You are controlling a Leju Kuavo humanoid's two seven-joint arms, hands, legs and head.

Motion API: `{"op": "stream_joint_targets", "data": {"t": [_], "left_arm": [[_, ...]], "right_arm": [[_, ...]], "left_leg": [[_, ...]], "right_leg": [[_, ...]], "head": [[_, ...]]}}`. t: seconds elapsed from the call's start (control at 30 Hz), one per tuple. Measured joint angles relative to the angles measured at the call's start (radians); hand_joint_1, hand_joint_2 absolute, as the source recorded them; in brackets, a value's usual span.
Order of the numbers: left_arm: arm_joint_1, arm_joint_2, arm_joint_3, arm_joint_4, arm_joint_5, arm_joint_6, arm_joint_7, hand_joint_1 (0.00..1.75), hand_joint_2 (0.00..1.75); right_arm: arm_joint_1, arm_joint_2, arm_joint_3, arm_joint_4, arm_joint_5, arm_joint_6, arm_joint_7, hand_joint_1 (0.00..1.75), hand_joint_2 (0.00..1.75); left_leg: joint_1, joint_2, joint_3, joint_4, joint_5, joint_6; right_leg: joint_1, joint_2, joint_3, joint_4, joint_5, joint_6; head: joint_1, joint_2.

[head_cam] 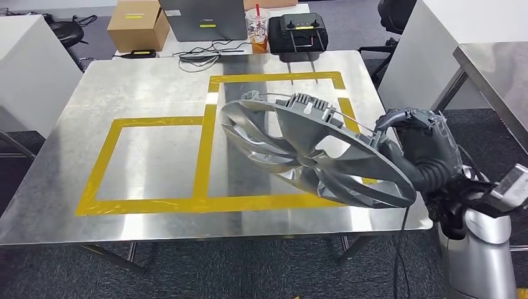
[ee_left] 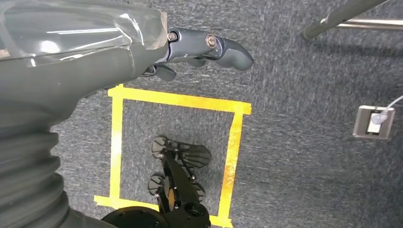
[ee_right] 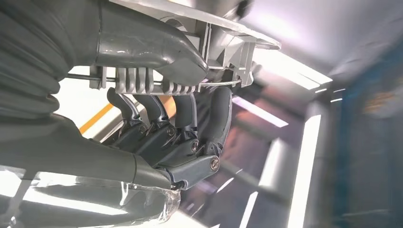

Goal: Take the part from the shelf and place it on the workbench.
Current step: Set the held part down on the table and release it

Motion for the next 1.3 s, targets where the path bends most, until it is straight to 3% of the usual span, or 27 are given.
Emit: {"op": "stream_joint_targets", "data": {"t": [0.1, 0.13, 0.17, 0.2, 0.27, 0.33, 0.47, 0.53, 0.6, 0.63, 0.67, 0.7, 0.77, 0.83, 0.93, 1.0, 1.1, 1.13, 1.17, 1.2, 1.3], "left_arm": [[0.0, 0.001, 0.001, 0.0, 0.0, -0.001, 0.0, 0.0, 1.75], [0.0, 0.001, 0.001, 0.0, -0.002, -0.002, 0.0, 0.0, 1.75], [0.0, 0.001, 0.001, 0.001, -0.004, -0.004, -0.002, 0.0, 1.75], [0.0, 0.001, 0.001, 0.001, -0.006, -0.006, -0.003, 0.0, 1.75], [-0.002, 0.002, 0.001, 0.001, -0.01, -0.012, -0.008, 0.0, 1.75], [-0.004, 0.003, 0.001, 0.0, -0.016, -0.018, -0.012, 0.0, 1.75], [-0.005, 0.003, 0.001, 0.0, -0.043, -0.034, -0.026, 0.0, 1.75], [-0.005, 0.002, 0.001, 0.001, -0.056, -0.038, -0.034, 0.0, 1.75], [-0.004, 0.002, 0.001, 0.002, -0.071, -0.042, -0.042, 0.0, 1.75], [-0.004, 0.001, 0.001, 0.003, -0.077, -0.045, -0.047, 0.0, 1.75], [-0.004, 0.001, 0.001, 0.004, -0.084, -0.047, -0.051, 0.0, 1.75], [-0.004, 0.001, 0.001, 0.006, -0.089, -0.048, -0.054, 0.0, 1.75], [-0.005, 0.002, 0.001, 0.008, -0.099, -0.048, -0.061, 0.0, 1.75], [-0.006, 0.005, 0.001, 0.016, -0.112, -0.043, -0.074, 0.0, 1.75], [-0.008, 0.014, 0.0, 0.037, -0.131, -0.026, -0.095, 0.0, 1.75], [-0.012, 0.02, 0.0, 0.049, -0.137, -0.019, -0.107, 0.0, 1.75], [-0.016, 0.031, 0.0, 0.064, -0.144, -0.015, -0.122, 0.0, 1.75], [-0.017, 0.033, 0.0, 0.068, -0.145, -0.014, -0.126, 0.0, 1.75], [-0.017, 0.033, 0.0, 0.072, -0.145, -0.014, -0.129, 0.0, 1.75], [-0.018, 0.034, 0.0, 0.075, -0.145, -0.013, -0.132, 0.0, 1.75], [-0.022, 0.036, 0.0, 0.078, -0.145, -0.012, -0.139, 0.0, 1.75]], "right_arm": [[-0.048, -0.019, -0.002, 0.074, 0.136, -0.031, 0.012, 1.54, 1.75], [-0.068, -0.025, 0.0, 0.106, 0.194, -0.046, 0.019, 1.54, 1.75], [-0.089, -0.032, 0.003, 0.14, 0.252, -0.061, 0.025, 1.54, 1.75], [-0.113, -0.04, 0.007, 0.174, 0.307, -0.076, 0.03, 1.54, 1.75], [-0.168, -0.054, 0.019, 0.243, 0.396, -0.099, 0.034, 1.54, 1.75], [-0.224, -0.067, 0.038, 0.316, 0.472, -0.118, 0.037, 1.54, 1.75], [-0.329, -0.095, 0.101, 0.47, 0.648, -0.163, 0.041, 1.54, 1.75], [-0.374, -0.112, 0.138, 0.552, 0.729, -0.181, 0.042, 1.54, 1.75], [-0.41, -0.122, 0.18, 0.632, 0.795, -0.188, 0.04, 1.54, 1.75], [-0.426, -0.125, 0.204, 0.671, 0.827, -0.189, 0.036, 1.54, 1.75], [-0.442, -0.125, 0.23, 0.71, 0.854, -0.189, 0.031, 1.54, 1.75], [-0.458, -0.126, 0.255, 0.745, 0.876, -0.189, 0.025, 1.54, 1.75], [-0.494, -0.125, 0.298, 0.806, 0.903, -0.192, 0.012, 1.54, 1.75], [-0.533, -0.121, 0.341, 0.866, 0.927, -0.198, -0.004, 1.54, 1.75], [-0.581, -0.103, 0.415, 0.959, 0.968, -0.214, -0.023, 1.54, 1.75], [-0.612, -0.08, 0.464, 1.015, 0.997, -0.224, -0.035, 1.54, 1.75], [-0.648, -0.04, 0.531, 1.088, 1.027, -0.241, -0.041, 1.54, 1.75], [-0.653, -0.026, 0.55, 1.109, 1.032, -0.245, -0.041, 1.54, 1.75], [-0.657, -0.011, 0.568, 1.127, 1.037, -0.25, -0.041, 1.54, 1.75], [-0.661, 0.004, 0.582, 1.142, 1.04, -0.253, -0.041, 1.54, 1.75], [-0.677, 0.042, 0.611, 1.172, 1.046, -0.265, -0.041, 1.54, 1.75]], "left_leg": [[0.005, 0.003, -0.098, 0.197, -0.086, -0.011], [0.005, 0.003, -0.12, 0.235, -0.092, -0.012], [0.005, 0.003, -0.123, 0.233, -0.079, -0.011], [0.005, 0.003, -0.106, 0.191, -0.049, -0.008], [0.003, 0.003, -0.037, 0.044, 0.02, 0.001], [-0.002, 0.003, 0.005, -0.045, 0.047, 0.01], [-0.005, 0.003, 0.021, -0.068, 0.056, 0.033], [-0.001, 0.002, 0.027, -0.078, 0.065, 0.045], [-0.004, 0.0, 0.025, -0.078, 0.066, 0.049], [-0.005, 0.0, 0.024, -0.078, 0.066, 0.049], [-0.006, 0.0, 0.024, -0.078, 0.066, 0.049], [-0.006, 0.0, 0.025, -0.077, 0.066, 0.049], [-0.008, -0.001, 0.023, -0.072, 0.063, 0.045], [-0.012, -0.002, 0.017, -0.065, 0.058, 0.036], [-0.012, -0.001, 0.011, -0.06, 0.054, 0.023], [-0.008, 0.001, -0.005, -0.026, 0.03, 0.01], [0.001, 0.003, -0.094, 0.157, -0.053, -0.009], [0.003, 0.003, -0.122, 0.21, -0.067, -0.012], [0.005, 0.003, -0.136, 0.229, -0.064, -0.013], [0.006, 0.003, -0.129, 0.207, -0.041, -0.013], [0.003, 0.003, -0.035, 0.003, 0.055, -0.002]], "right_leg": [[0.001, 0.0, 0.0, 0.001, -0.001, -0.004], [0.001, 0.0, 0.0, 0.001, -0.001, -0.004], [0.002, 0.0, 0.001, 0.001, -0.001, -0.004], [0.002, 0.0, 0.002, 0.001, -0.001, -0.003], [0.004, 0.001, 0.004, 0.001, -0.002, -0.002], [0.008, 0.003, 0.004, 0.0, -0.003, 0.005], [0.006, 0.002, -0.001, 0.009, -0.009, 0.023], [0.005, 0.001, -0.043, 0.095, -0.05, 0.019], [0.005, 0.001, -0.113, 0.235, -0.101, 0.014], [0.005, 0.001, -0.139, 0.282, -0.114, 0.016], [0.005, 0.001, -0.145, 0.291, -0.109, 0.022], [0.005, 0.001, -0.132, 0.257, -0.09, 0.03], [0.005, -0.001, -0.065, 0.111, -0.03, 0.04], [0.008, -0.002, -0.019, 0.012, 0.006, 0.033], [0.011, -0.001, -0.013, -0.002, 0.012, 0.014], [0.005, 0.0, -0.011, -0.004, 0.013, 0.004], [0.004, 0.001, -0.009, -0.004, 0.013, -0.005], [0.005, 0.001, -0.009, -0.004, 0.012, -0.006], [0.005, 0.002, -0.008, -0.004, 0.012, -0.006], [0.006, 0.003, -0.007, -0.004, 0.012, -0.006], [0.008, 0.007, -0.006, -0.004, 0.011, -0.004]], "head": [[-0.002, 0.0], [-0.003, 0.0], [-0.002, 0.0], [-0.002, 0.0], [-0.003, 0.0], [-0.002, 0.0], [0.0, 0.0], [0.002, 0.0], [0.003, 0.0], [0.003, 0.0], [0.003, 0.0], [0.003, 0.0], [0.004, 0.0], [0.002, 0.0], [0.003, 0.0], [-0.001, 0.0], [-0.008, 0.0], [-0.008, 0.0], [-0.007, 0.0], [-0.008, 0.0], [-0.008, 0.0]]}}
